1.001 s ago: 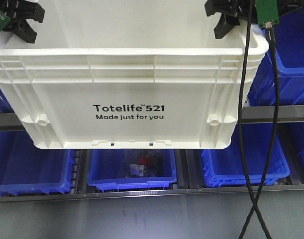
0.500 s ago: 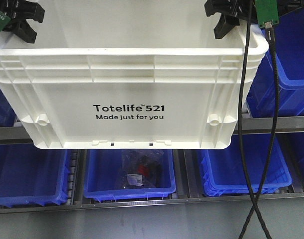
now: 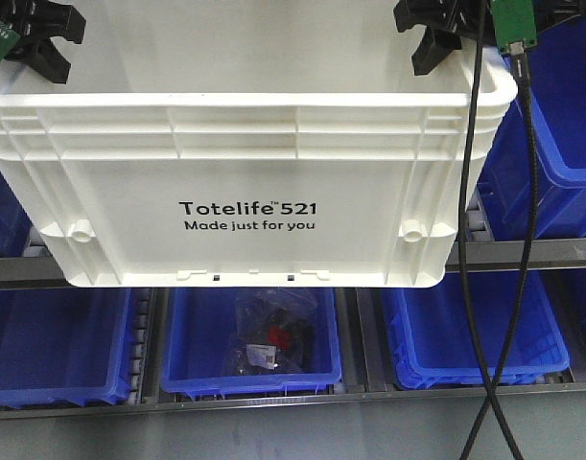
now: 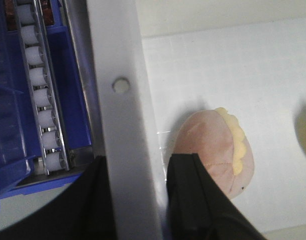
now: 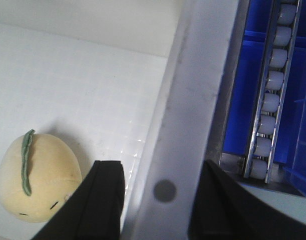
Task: Place moving items into box and shelve
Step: 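Hold the crate level above the shelf's roller track with both grippers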
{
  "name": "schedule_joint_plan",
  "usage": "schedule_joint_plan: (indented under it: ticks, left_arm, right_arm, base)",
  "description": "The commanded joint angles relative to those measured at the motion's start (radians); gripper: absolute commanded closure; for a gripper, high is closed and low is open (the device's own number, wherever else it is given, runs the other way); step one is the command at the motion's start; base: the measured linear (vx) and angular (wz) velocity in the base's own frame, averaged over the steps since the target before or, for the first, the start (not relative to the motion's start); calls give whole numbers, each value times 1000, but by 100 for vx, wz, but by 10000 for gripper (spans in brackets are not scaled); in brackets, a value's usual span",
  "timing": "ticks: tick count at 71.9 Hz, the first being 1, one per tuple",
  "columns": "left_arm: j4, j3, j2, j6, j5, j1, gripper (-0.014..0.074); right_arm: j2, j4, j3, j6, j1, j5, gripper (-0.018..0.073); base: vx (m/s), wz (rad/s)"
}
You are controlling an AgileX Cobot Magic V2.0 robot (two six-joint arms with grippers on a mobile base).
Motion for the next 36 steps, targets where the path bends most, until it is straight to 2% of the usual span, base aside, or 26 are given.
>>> schedule_joint_plan:
  ticks: [1, 36]
  left_arm:
    - [-8, -36, -57, 9, -96, -1, 597]
    - [-8, -36, -57, 9, -96, -1, 597]
  right_arm:
    - [-65, 21, -40, -25, 0, -1, 562]
    - [-65, 21, -40, -25, 0, -1, 562]
  base:
    - [5, 1]
    - [6, 1]
